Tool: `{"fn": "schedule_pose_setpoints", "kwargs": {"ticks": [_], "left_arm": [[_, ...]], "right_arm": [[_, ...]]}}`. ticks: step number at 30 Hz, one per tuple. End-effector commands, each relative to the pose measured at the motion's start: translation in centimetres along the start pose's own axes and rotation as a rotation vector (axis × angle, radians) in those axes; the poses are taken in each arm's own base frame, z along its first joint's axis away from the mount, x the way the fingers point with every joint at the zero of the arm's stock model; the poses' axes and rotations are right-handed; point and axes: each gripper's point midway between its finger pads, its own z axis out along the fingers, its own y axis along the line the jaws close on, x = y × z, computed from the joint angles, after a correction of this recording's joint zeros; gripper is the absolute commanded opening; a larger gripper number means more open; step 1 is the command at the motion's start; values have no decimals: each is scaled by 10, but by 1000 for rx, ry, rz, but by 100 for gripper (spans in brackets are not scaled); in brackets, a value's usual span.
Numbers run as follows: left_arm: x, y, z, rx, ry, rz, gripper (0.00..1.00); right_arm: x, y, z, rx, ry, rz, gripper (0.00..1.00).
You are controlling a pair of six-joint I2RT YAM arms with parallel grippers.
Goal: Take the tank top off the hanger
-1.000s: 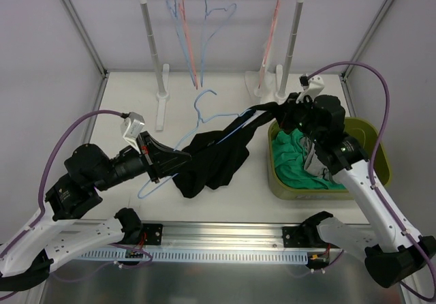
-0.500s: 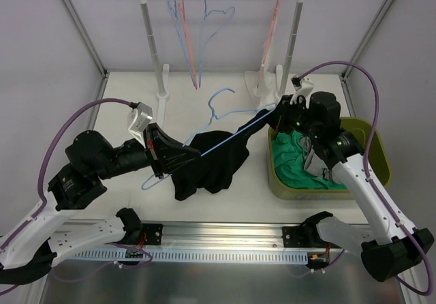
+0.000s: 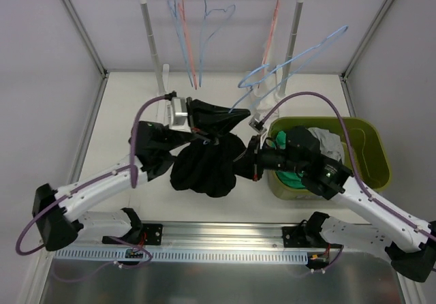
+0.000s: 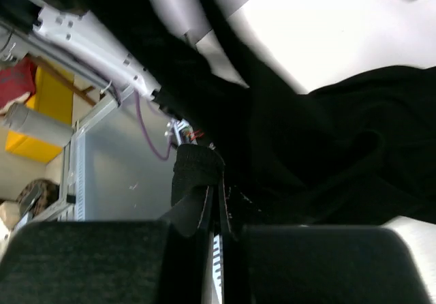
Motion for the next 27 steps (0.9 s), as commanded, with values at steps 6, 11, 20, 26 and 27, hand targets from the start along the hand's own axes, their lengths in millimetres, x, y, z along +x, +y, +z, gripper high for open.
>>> {"fn": "schedule_pose_setpoints", "kwargs": {"ticks": [6,11,20,26,27], "left_arm": [[-114,4,38,22,-515,485,0],[-124,14,30,-60,-598,587,0],[-148,40,-8,-295,-692,484,0],[-147,47,-14,-349,-662,473,0],[-143,50,-17,-365,-638,460,0]], "right_arm": [[64,-42,42,173,116,28,0],[90,-73,45,291,133,49,0],[122,-114,44,460,202,73,0],[138,-110,61,416,251,116,23],[133,-106,61,406,238,111,37]]}}
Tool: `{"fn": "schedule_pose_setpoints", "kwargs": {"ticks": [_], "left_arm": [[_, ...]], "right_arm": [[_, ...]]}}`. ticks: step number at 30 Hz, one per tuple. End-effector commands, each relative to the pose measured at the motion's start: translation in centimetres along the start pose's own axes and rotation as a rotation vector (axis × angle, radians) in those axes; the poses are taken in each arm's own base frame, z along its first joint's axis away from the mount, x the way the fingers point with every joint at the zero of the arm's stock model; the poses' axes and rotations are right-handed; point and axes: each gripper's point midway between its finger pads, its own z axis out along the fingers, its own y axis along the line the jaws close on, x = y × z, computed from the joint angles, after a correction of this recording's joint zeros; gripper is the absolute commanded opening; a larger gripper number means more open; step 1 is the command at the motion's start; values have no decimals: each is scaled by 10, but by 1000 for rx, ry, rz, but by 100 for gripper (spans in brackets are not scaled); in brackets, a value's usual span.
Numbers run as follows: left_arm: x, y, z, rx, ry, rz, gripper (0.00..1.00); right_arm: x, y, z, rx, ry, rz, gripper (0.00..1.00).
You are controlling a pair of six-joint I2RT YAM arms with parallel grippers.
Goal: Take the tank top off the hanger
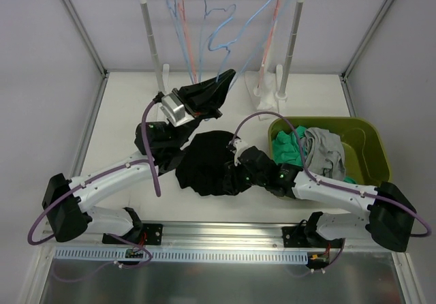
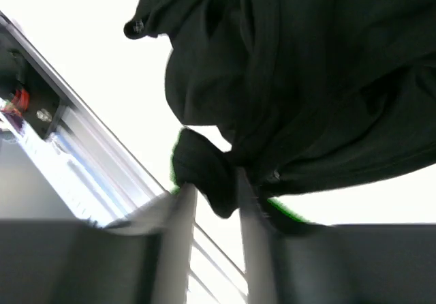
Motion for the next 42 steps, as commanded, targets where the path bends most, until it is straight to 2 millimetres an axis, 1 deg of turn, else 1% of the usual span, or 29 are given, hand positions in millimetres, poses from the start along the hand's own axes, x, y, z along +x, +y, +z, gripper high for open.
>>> {"fn": "schedule_pose_setpoints", "kwargs": {"ticks": [1,2,3,4,5,8,9,12,13,14,15,16,18,19,21,22,23,24,25,26,27,29,30,31,32,33,34,36,42], "left_arm": [[-112,33,-23,-175,-354,0,0],[-96,38,-27,-208,-289,-31,0],[-90,44,-33,-251,-255,-46,0],[-82,59,-47,-348,-212,-69,0],[-69,66,-54,-400,-162,-108,0],[-55,85,-77,-536,-85,-151,0],[-44,86,-82,-556,-33,-155,0],[-30,91,-92,-611,39,-172,0],[-13,91,-90,-626,118,-161,0],[-5,92,-88,-639,157,-166,0],[7,91,-86,-635,207,-159,0],[29,88,-79,-618,292,-142,0],[49,81,-70,-581,366,-136,0],[66,80,-64,-580,425,-123,0],[83,86,-63,-620,472,-108,0],[93,89,-56,-635,494,-101,0],[95,96,-53,-665,518,-100,0],[115,97,-56,-679,565,-91,0],[123,100,-57,-703,583,-101,0],[131,103,-60,-717,615,-94,0],[130,107,-51,-719,604,-103,0],[150,116,-52,-737,658,-116,0],[141,121,-35,-732,630,-137,0],[159,128,-34,-726,658,-145,0],[162,132,-28,-716,663,-145,0],[154,136,-10,-692,635,-144,0],[172,139,-9,-676,663,-122,0],[180,150,8,-650,660,-123,0],[206,193,14,-722,685,-94,0]], "right_arm": [[-22,20,-7,-58,-84,-4,51],[-27,20,-11,-50,-101,-8,59],[-34,23,-19,-56,-131,-15,72],[-37,23,-25,-48,-137,-19,77],[-41,23,-31,-42,-155,-26,78],[-56,20,-53,-5,-212,-45,82],[-59,19,-59,2,-226,-50,83],[-67,15,-77,29,-272,-63,88],[-66,12,-80,42,-271,-66,95],[-70,12,-88,45,-295,-65,99],[-71,12,-91,45,-301,-65,99],[-71,11,-95,51,-304,-68,100],[-75,8,-104,68,-333,-64,99],[-75,6,-106,74,-335,-63,100],[-76,5,-114,77,-353,-63,100],[-75,4,-115,81,-350,-65,100],[-73,4,-118,77,-353,-65,99],[-72,3,-120,79,-354,-62,99],[-71,2,-122,79,-356,-64,99],[-71,2,-123,80,-360,-62,99],[-71,1,-127,79,-369,-63,100],[-70,0,-131,81,-372,-65,99],[-71,-1,-133,84,-379,-62,100],[-71,-1,-136,83,-387,-62,99],[-72,-1,-138,84,-391,-61,99],[-71,-2,-140,86,-392,-61,99],[-72,-1,-144,81,-403,-60,100],[-70,-5,-146,95,-404,-62,100],[-68,-15,-150,127,-427,-63,99]]}}
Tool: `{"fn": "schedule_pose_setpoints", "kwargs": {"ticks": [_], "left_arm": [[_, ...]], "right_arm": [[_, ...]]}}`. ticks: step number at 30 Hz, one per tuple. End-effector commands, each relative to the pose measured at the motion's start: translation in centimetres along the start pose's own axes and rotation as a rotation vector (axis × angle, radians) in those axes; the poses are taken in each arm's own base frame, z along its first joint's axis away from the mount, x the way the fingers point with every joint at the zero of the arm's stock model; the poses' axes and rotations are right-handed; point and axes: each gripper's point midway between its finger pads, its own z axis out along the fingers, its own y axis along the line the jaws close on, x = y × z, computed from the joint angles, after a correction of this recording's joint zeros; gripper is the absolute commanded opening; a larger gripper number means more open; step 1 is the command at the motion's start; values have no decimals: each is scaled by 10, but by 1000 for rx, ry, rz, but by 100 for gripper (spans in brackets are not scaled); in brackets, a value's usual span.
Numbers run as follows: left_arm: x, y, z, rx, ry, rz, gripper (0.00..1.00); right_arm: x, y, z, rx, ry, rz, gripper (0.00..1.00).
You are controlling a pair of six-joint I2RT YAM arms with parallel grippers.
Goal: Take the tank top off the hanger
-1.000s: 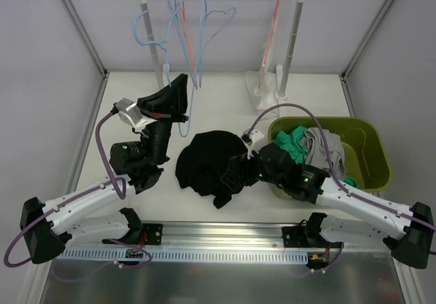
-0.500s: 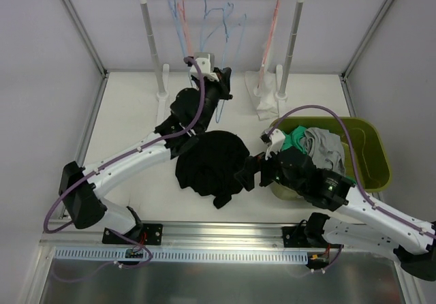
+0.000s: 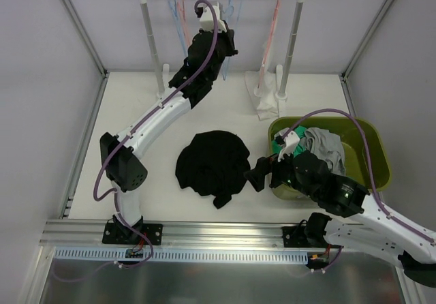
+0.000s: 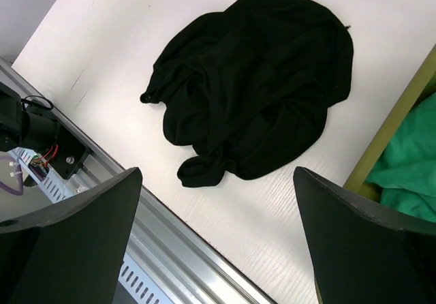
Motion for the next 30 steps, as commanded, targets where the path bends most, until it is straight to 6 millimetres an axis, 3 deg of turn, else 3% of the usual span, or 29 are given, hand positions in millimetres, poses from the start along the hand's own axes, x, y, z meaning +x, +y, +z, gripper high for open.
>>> {"fn": "schedule_pose_setpoints", "kwargs": {"ticks": [1,7,12,15,20,25,26,27,28,30], "left_arm": [[-8,8,13,-6,4,-9,0],[17,27,34,-56,32,-4,0],[47,41,36,-102,87,2,0],[44,36,32,-76,94,-15,1],[12,23,11,-17,69,-75,40],[-45,2,-33,103,20,-120,63],[-43,2,-39,108,28,-116,68],[-60,-1,-53,124,4,-121,77],[-68,-4,-61,144,-2,-123,98],[-79,0,-85,151,-6,-127,99]], "right_arm": [[-12,-6,-5,30,-49,-10,99],[-13,-8,-6,42,-50,-31,100],[-14,-11,-5,58,-55,-42,99],[-13,-18,0,93,-42,-46,99],[-5,-22,18,112,34,-43,99],[4,-28,38,138,101,-53,100],[5,-28,42,136,114,-47,99],[5,-30,49,146,129,-42,99],[6,-28,53,143,142,-38,99],[13,-30,67,163,186,-40,100]]}}
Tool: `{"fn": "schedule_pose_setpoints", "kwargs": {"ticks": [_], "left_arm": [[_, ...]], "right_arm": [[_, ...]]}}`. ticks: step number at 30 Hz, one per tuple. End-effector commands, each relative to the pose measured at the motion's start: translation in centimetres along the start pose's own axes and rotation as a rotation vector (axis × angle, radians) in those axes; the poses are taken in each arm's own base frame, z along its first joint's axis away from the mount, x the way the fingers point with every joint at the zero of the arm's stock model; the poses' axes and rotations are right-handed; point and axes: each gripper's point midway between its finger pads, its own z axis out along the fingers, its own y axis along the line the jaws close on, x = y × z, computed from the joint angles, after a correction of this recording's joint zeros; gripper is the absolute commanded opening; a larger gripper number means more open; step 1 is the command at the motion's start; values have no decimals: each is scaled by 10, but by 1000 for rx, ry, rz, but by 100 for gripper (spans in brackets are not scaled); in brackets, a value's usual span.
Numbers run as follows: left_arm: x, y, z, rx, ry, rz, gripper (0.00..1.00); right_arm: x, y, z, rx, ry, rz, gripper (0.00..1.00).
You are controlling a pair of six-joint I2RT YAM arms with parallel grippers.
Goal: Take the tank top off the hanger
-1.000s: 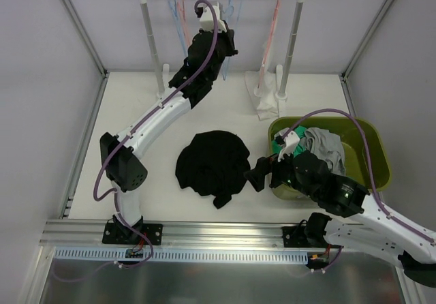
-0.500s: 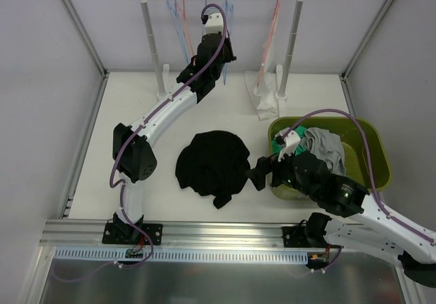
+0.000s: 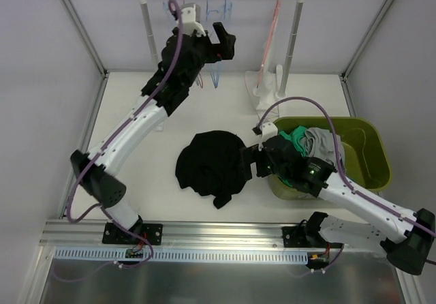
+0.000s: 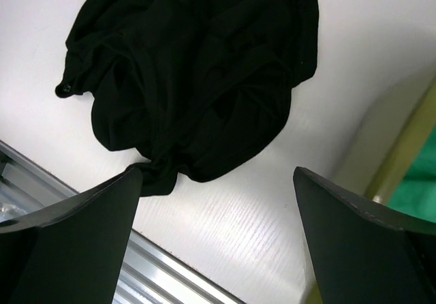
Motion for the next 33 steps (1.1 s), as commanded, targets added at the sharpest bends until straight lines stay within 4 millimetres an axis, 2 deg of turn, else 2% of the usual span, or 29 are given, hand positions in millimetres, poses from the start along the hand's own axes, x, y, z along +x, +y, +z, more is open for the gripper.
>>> {"fn": "schedule_pose_setpoints", "kwargs": {"ticks": [1,2,3,5,6,7,8,9,10,11,12,13,14,15,16,17,18,19,20,21,22,23,25,26,27,28,30,31,33], "left_arm": [[-65,-24,-63,113,-112,-53,99],[-65,-23,-72,113,-108,-56,99],[-67,-18,-93,115,-113,-62,99],[-66,-13,-114,116,-114,-69,99],[-66,-7,-137,120,-120,-72,99],[-65,-4,-148,125,-121,-72,99],[-44,4,-154,110,-86,-63,99],[-55,8,-176,122,-117,-69,99],[-53,13,-186,116,-121,-64,99],[-32,23,-190,92,-83,-54,99],[-38,27,-207,96,-102,-63,99],[-26,34,-214,82,-64,-55,99],[-8,42,-218,64,-19,-43,99],[-8,48,-230,56,-16,-44,99],[10,58,-237,26,49,-18,99],[20,66,-243,1,83,-1,98],[23,79,-253,-49,95,9,99],[30,87,-261,-75,122,17,99],[49,98,-270,-106,191,40,99],[50,102,-281,-108,194,34,99],[55,105,-288,-106,209,35,99],[64,112,-300,-111,232,44,99],[75,116,-309,-92,255,68,99],[87,121,-315,-83,270,81,99],[96,123,-317,-67,286,107,99],[106,122,-320,-43,308,117,99],[133,130,-324,-34,356,133,99],[142,131,-325,-29,376,133,99],[156,130,-327,-3,418,140,99]], "right_arm": [[-20,12,14,-21,-3,3,100],[-20,15,19,-24,10,1,99],[-15,17,33,-14,47,1,99],[-18,23,45,-11,72,12,99],[-17,26,53,-10,89,22,99],[-6,29,70,-1,144,31,99],[-11,37,76,-23,148,42,100],[-12,43,84,-28,155,47,100],[-10,45,91,-22,167,46,100],[-4,49,107,-6,203,26,100],[1,49,116,9,224,8,99],[8,49,124,20,257,0,99],[29,46,141,45,331,-12,99],[35,48,147,52,364,-15,100],[44,46,153,71,397,-20,99],[55,46,159,92,429,-36,99],[75,40,169,131,487,-61,99],[82,32,173,177,502,-85,99],[93,31,175,197,527,-106,100],[105,28,180,219,555,-113,99],[109,24,181,240,558,-120,93],[109,26,183,238,553,-119,63],[102,30,183,216,521,-111,14],[93,33,184,203,485,-104,0],[74,39,177,179,428,-101,0],[65,39,170,171,396,-104,0],[32,49,157,119,286,-97,0],[-1,54,135,87,191,-98,0],[-36,55,108,62,96,-100,0]]}}
